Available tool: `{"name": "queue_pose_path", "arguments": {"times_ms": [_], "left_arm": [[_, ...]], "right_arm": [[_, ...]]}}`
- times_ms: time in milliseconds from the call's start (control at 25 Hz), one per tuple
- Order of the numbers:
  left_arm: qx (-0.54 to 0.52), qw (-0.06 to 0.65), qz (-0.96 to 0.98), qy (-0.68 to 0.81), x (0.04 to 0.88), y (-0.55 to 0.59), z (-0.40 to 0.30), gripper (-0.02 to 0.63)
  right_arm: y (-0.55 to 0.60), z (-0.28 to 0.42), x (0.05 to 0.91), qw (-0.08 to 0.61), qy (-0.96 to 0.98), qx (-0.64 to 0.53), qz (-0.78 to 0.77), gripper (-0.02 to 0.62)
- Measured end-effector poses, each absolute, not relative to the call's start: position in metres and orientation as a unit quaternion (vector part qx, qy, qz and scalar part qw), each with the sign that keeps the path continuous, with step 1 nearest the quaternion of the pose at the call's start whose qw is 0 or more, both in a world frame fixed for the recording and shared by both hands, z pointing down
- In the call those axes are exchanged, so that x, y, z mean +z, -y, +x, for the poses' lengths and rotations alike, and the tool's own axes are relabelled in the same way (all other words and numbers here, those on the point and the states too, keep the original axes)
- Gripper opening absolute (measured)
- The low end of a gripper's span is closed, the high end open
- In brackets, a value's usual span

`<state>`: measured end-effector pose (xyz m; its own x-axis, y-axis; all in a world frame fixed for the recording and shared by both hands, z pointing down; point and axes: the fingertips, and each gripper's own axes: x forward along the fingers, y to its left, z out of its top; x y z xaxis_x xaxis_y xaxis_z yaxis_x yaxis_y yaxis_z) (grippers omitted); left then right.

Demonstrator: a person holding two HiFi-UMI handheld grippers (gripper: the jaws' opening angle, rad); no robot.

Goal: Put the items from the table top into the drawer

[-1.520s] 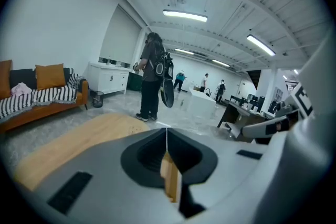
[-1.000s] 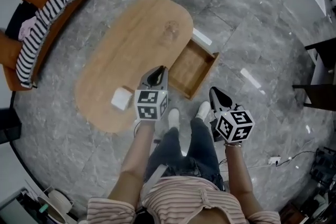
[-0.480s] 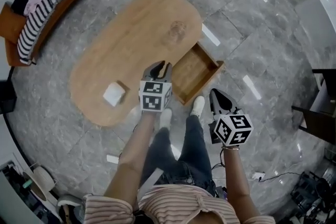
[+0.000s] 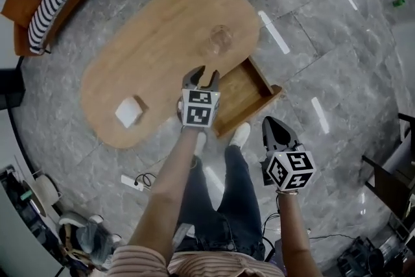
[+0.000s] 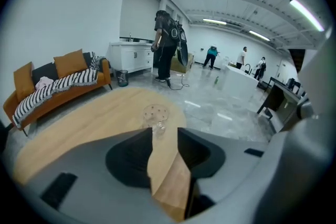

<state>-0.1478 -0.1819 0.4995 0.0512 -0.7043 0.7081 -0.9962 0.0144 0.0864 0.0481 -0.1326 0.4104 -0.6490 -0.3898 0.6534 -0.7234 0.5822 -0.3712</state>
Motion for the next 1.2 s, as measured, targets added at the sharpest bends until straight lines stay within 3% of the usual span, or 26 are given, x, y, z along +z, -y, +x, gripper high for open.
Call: {"name": "queue_pose_path", "arguments": {"times_ms": [440,960,1200], "left_arm": [[0.294,0.311,0.623,0.654,0.594,0.231,-0.161,0.127],[0.29,0.314,0.623,0.655,0.629,0.261,-0.178,0.125],[0.282,0.309,0.634,0.65,0.629,0.269,-0.177,0.075]], "right_arm": [[0.166,0.044,0.483,0.272,0.847,0.36,0.282,0.009],[0.199,0.002,0.544,0.286,0.854,0.347,0.263,0.009],[0.217,-0.028,0.563,0.3,0.863,0.319,0.251,0.009]]}}
